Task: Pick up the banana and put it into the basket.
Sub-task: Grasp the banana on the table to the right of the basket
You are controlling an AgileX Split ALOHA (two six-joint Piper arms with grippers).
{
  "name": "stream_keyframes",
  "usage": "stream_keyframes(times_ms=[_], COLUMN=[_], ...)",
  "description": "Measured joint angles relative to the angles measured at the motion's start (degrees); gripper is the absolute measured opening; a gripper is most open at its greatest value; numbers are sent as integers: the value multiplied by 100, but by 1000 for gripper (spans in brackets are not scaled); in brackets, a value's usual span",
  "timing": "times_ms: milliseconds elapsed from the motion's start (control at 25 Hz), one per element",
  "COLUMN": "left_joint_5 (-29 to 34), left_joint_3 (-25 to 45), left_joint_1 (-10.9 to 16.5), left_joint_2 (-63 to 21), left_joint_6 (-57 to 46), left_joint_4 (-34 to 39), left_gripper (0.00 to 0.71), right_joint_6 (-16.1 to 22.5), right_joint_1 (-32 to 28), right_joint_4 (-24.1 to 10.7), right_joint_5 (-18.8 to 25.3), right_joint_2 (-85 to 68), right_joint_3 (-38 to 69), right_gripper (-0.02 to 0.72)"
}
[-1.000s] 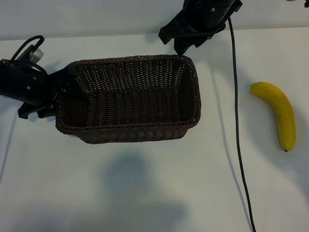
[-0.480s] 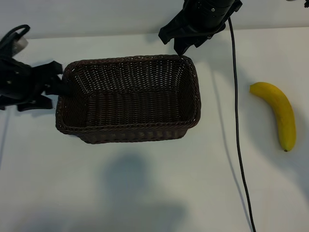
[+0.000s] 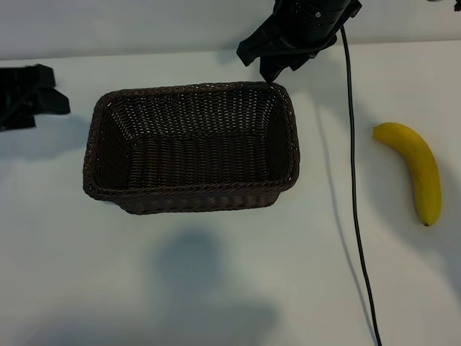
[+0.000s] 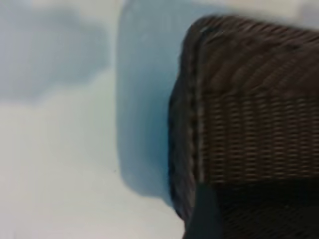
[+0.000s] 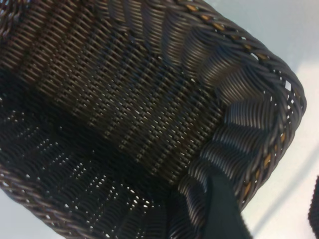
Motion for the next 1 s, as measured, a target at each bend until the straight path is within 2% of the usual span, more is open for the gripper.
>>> stream_keyframes(times_ms=[240, 320, 560, 680, 800, 840, 920, 1000], left_joint_5=[5, 9, 11, 6, 0, -5, -18, -56], left_joint_3=[0, 0, 0, 0, 0, 0, 0, 0], left_joint_1=[0, 0, 0, 0, 0, 0, 0, 0], left_joint_2=[-161, -161, -161, -161, -161, -161, -161, -161], left_joint_6=[17, 17, 17, 22, 22, 22, 22, 41], left_joint_4=[0, 0, 0, 0, 0, -6, -25, -85], left_gripper=[580, 580, 580, 580, 580, 580, 580, 580], right_joint_6=[0, 0, 214, 244, 345, 369, 404, 411], right_joint_1=[0, 0, 0, 0, -12, -31, -126, -268], right_joint_4=[-13, -138, -959, -1449, -2163, -2296, -2387, -2253], right_joint_5=[0, 0, 4, 4, 4, 4, 4, 4], right_joint_2=[0, 0, -29, -148, -274, -295, -355, -394], right_joint_3=[0, 0, 0, 0, 0, 0, 0, 0], right_gripper=[420, 420, 445, 526, 613, 625, 629, 623])
